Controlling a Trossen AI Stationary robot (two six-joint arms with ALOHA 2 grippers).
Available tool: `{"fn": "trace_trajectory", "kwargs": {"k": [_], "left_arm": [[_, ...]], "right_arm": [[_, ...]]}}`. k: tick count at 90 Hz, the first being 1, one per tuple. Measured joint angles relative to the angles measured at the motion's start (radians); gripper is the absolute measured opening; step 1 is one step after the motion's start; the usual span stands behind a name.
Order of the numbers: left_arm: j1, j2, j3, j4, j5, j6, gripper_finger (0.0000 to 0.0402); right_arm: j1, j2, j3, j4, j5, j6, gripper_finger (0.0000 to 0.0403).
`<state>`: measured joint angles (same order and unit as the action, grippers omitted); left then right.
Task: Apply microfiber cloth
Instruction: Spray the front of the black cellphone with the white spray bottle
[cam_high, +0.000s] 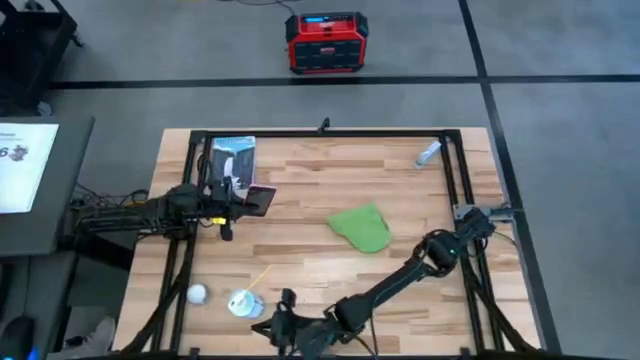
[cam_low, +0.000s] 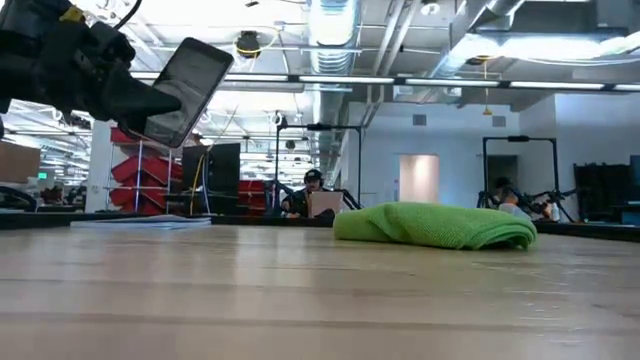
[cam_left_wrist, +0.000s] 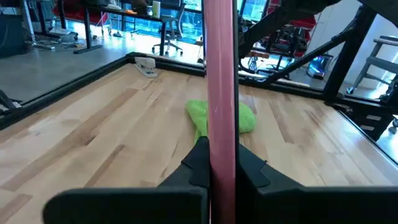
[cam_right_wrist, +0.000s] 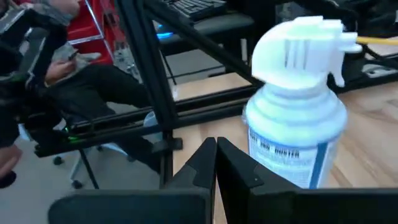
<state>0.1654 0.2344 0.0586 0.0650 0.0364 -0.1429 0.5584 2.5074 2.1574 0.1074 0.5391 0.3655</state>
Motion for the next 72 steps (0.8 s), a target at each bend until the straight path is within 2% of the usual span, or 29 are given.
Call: {"fn": "trace_trajectory", "kwargs": {"k": [13,27,40,48,72], "left_arm": [[0.000,0.000,0.000,-0.001,0.000,0.007,0.0003],[0.000,0.000,0.000,0.001,0.001,0.014,0.0003],[0.000,0.000,0.000,0.001,0.001,0.015,0.0003],[0.000,0.000,0.000,0.001,0.001,0.010,0.0003],[0.000,0.000,0.000,-0.005,0.001,0.007,0.0003]], "right_arm": [[-0.028,0.002,0.000,-0.006,-0.095,0.011,0.0000],[-0.043,0.002,0.000,-0.012,-0.113,-0.021,0.0000],[-0.070,0.002,-0.006,-0.023,-0.177,-0.001,0.0000],[-0.080,0.002,-0.022,-0.027,-0.165,0.003,0.0000],[-0.079,0.001,-0.027,-0.150,0.001,0.060,0.0000]]}}
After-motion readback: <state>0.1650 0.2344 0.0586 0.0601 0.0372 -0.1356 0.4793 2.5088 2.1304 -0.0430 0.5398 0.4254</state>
